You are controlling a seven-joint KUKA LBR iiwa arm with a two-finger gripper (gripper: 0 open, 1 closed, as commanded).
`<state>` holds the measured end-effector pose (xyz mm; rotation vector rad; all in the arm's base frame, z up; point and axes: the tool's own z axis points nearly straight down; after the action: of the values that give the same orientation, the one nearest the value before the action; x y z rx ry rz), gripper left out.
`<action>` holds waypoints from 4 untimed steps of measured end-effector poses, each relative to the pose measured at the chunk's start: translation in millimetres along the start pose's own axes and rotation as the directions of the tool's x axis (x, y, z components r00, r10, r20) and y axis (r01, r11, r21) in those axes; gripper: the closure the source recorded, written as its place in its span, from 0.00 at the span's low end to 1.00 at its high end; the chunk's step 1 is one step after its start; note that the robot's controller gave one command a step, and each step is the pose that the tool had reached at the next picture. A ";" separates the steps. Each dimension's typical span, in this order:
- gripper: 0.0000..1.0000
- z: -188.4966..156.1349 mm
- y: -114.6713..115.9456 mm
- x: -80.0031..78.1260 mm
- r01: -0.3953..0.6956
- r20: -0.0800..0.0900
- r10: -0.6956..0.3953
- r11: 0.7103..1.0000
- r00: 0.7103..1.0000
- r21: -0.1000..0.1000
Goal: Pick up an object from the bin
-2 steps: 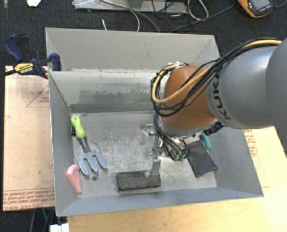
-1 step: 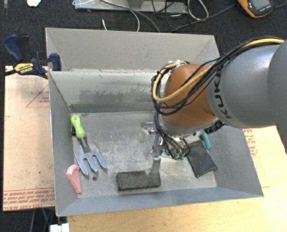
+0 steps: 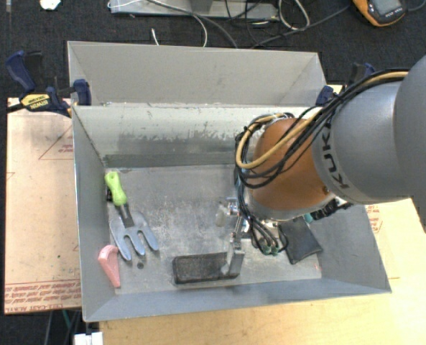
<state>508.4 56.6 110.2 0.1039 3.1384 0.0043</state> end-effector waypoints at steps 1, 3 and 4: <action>0.00 20.5 -39.7 -2.7 0.006 0.002 -0.006 1.000 1.000 -0.002; 1.00 39.2 33.1 18.4 0.121 0.000 -0.121 0.993 0.993 0.000; 1.00 39.5 25.8 15.5 0.094 0.002 -0.094 0.996 0.996 0.000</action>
Offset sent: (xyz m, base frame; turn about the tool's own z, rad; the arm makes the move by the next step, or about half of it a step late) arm -0.0254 0.0283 -0.0402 -0.2057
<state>494.8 83.4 70.7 -0.0442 3.1374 0.0040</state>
